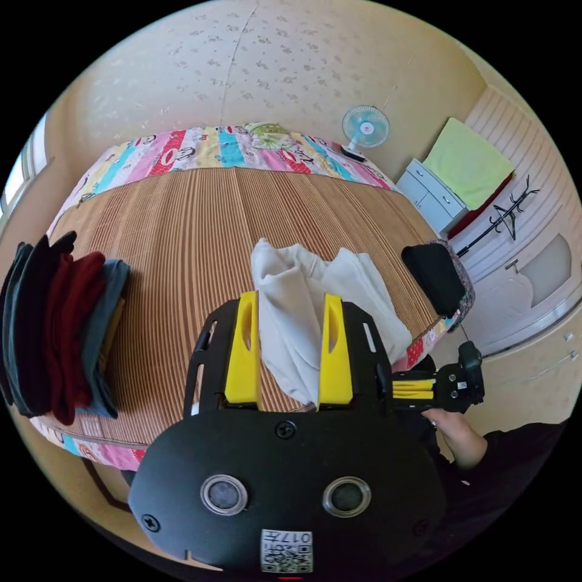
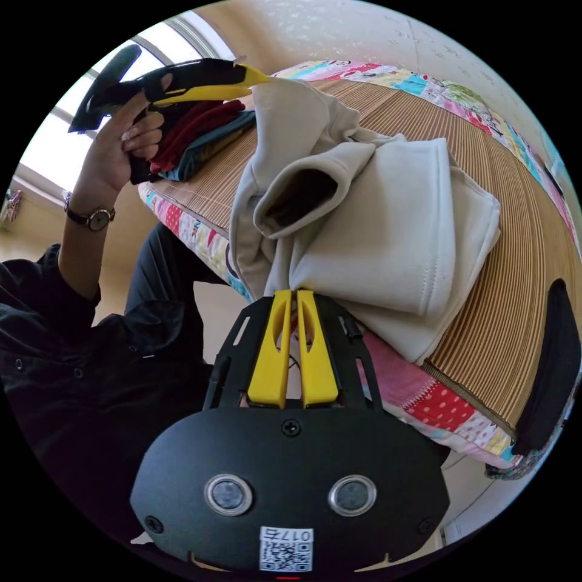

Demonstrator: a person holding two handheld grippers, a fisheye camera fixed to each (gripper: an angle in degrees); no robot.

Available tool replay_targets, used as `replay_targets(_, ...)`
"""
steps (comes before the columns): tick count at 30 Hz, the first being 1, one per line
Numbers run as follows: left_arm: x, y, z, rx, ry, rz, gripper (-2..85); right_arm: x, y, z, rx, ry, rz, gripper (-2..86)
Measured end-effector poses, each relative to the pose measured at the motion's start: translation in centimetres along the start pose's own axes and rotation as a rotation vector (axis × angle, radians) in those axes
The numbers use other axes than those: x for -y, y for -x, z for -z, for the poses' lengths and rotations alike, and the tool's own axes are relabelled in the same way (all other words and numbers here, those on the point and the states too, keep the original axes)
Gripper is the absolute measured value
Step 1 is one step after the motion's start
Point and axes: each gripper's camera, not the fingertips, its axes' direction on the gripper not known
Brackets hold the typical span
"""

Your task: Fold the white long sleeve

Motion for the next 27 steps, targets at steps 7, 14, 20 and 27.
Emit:
replay_targets(7, 2.2, -5.4, -9.4, 0.219, 0.118, -0.119, 11.3, 0.1, -1.1, 0.1, 0.057, -0.018, -0.078, 1.8)
replay_targets(14, 3.6, -4.6, -10.2, 0.205, 0.074, -0.077, 11.0, -1.1, -4.1, 3.2, 0.024, 0.062, -0.212, 1.4)
replay_targets(20, 5.2, -3.8, -10.8, 0.197, 0.063, -0.064, 10.5, 1.0, -4.8, 10.2, -0.158, -0.166, -0.234, 5.0)
replay_targets(27, 6.2, -2.6, -9.8, 0.008, 0.062, -0.173, 5.3, 7.6, -3.6, 10.1, 0.009, -0.290, -0.124, 11.0)
